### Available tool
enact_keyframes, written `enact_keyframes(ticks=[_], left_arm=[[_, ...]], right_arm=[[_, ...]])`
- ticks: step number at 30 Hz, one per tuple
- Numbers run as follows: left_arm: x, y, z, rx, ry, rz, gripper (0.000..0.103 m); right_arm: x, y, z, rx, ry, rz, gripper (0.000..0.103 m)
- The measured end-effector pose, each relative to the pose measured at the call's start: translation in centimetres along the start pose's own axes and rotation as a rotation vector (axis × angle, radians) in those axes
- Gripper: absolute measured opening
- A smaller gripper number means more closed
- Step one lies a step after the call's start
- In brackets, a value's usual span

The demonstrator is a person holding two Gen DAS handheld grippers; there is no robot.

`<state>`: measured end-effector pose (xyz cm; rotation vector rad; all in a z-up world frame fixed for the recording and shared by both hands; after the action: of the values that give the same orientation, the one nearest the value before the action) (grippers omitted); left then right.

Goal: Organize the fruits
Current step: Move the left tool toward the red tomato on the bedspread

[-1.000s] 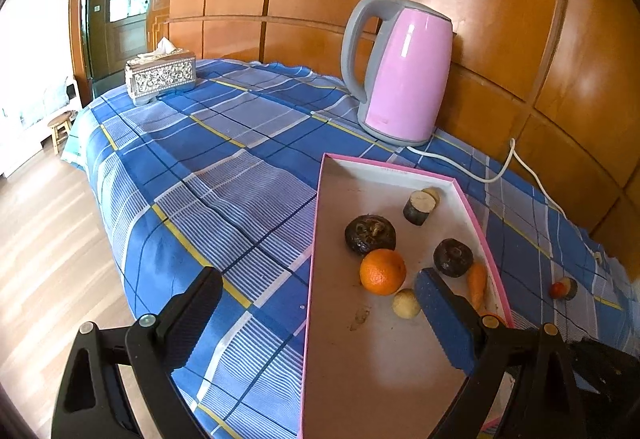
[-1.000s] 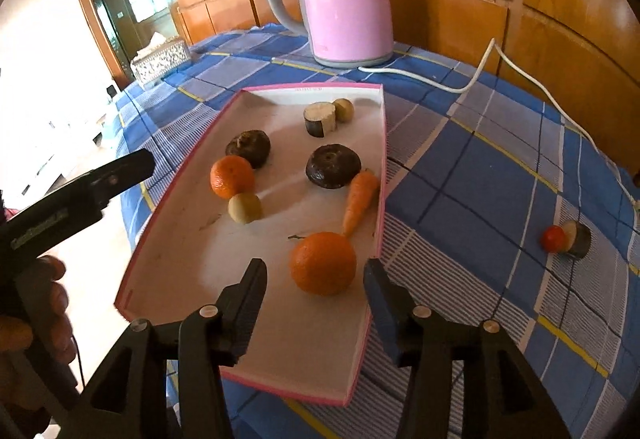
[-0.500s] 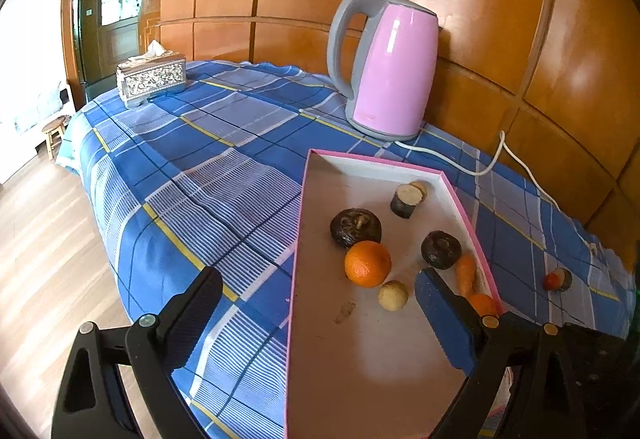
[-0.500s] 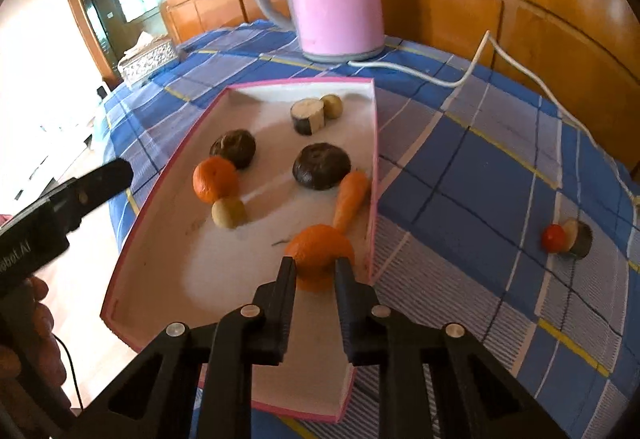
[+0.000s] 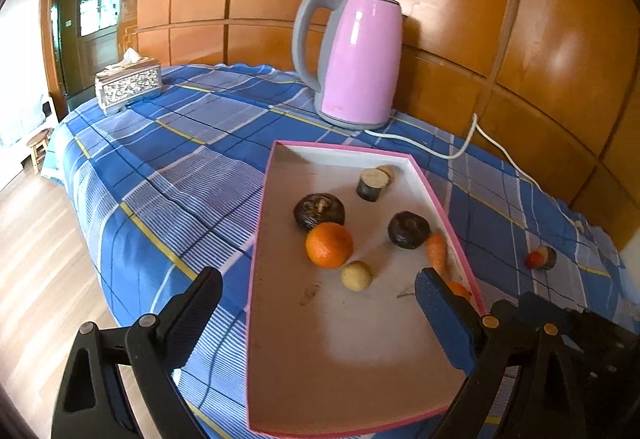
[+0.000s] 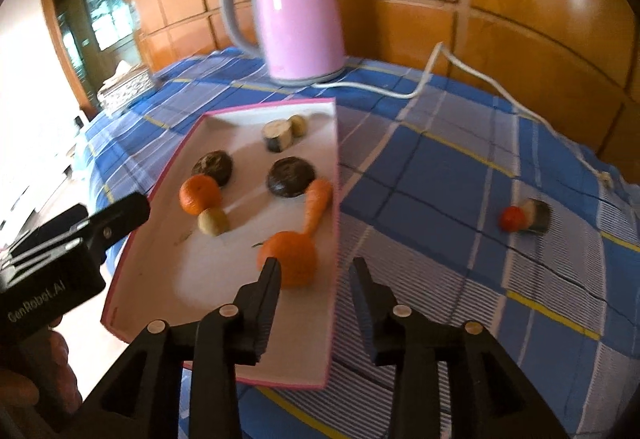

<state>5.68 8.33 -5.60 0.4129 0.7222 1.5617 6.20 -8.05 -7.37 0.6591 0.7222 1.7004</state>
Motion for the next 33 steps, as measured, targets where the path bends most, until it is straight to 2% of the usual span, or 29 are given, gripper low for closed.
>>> enact_keyframes(ticks=[4, 6, 7, 20, 33], left_arm=[[-0.8, 0.4, -0.1, -0.011, -0.027, -0.014, 0.097], [-1.2, 0.6, -0.2, -0.018, -0.040, -0.022, 0.097], [-1.4, 0.6, -0.2, -0.020, -0.049, -0.026, 0.097], [-6.8, 1.7, -1.4, -0.018, -0.227, -0.126, 0.097], [-12.0, 1.9, -1.5, -0.016, -0.356, -0.171, 0.097]], right_arm=[[-1.2, 0.8, -0.3, -0.027, -0.034, -0.052, 0.040], [-1.8, 1.1, -0.4, -0.036, -0.051, -0.069, 0.052], [-2.0, 1.3, -0.5, -0.042, -0.059, -0.078, 0.054], [-7.0, 3.7, -1.8, -0.097, -0.139, -0.218, 0.054], [-12.4, 5.5, -3.7, -0.108, -0.257, -0.281, 0.054]])
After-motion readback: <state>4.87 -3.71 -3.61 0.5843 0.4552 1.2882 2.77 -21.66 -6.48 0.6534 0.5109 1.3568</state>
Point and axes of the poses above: each gripper's, at about its wrist camera, not at the fingertips, and y roughly against the way its jaws point, x to its left, z to its top, the point moved 6 cm from there along -y, roughly the way its jaws point, and after that the axes turned 1 degree about -x, right-handed, at the moved point
